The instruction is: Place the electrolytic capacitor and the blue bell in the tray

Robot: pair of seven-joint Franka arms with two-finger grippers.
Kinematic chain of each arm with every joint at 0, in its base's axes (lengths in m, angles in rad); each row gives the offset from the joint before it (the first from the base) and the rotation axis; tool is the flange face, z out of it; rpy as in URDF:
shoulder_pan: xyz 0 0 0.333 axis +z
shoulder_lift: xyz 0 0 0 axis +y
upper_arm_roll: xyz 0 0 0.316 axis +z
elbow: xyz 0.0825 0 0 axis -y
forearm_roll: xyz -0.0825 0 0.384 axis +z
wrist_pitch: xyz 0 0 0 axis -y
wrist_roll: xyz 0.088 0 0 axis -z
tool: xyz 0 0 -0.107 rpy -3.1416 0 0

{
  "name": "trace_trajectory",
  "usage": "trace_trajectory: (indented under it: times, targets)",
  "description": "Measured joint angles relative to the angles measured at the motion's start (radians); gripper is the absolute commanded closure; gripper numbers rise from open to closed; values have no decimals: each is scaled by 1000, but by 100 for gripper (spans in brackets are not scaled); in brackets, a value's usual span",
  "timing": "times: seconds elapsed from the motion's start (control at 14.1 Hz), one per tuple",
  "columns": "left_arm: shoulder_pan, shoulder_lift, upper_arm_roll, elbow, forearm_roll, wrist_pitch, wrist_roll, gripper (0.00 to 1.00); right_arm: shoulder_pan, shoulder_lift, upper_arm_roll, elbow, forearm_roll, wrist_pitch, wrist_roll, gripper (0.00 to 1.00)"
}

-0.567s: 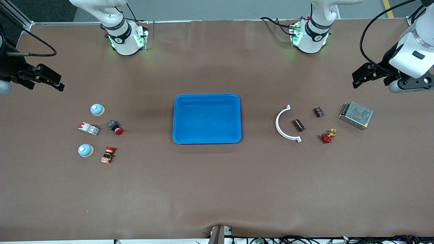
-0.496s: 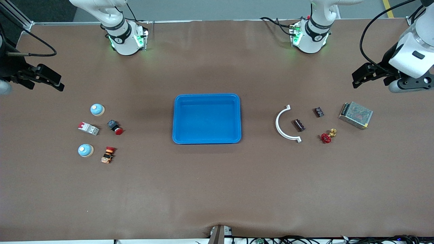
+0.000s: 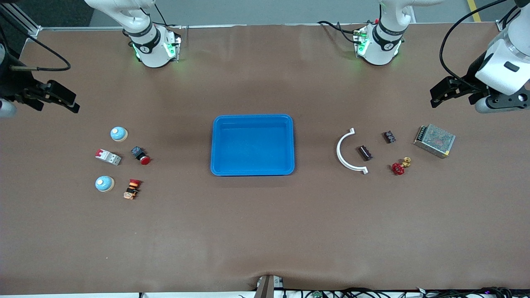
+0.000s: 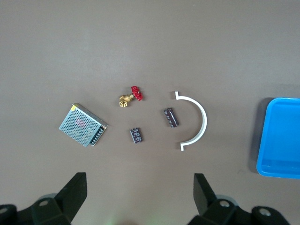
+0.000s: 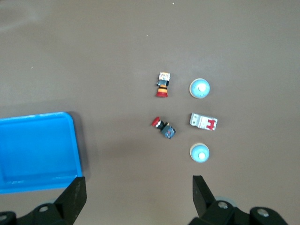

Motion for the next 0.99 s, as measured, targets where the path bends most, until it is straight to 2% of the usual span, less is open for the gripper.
trace_trajectory:
  times: [0.21,0.35,0.71,0.99]
  targets:
    - [-3,8,-1,-55,0,-4,-8,0,-10,17,-6,-158,-21,155,-2,0]
    - [-5,20,-4,-125,0,62,-37,0,-35,44,-9,-218,-38,222,-4,0]
    - [-6,44,-35,-417,0,379,-201,0,-115,193,-12,-265,-44,385,-58,0]
    - [-5,68,-38,-691,0,749,-315,0,-158,303,-13,-339,-44,583,-108,0]
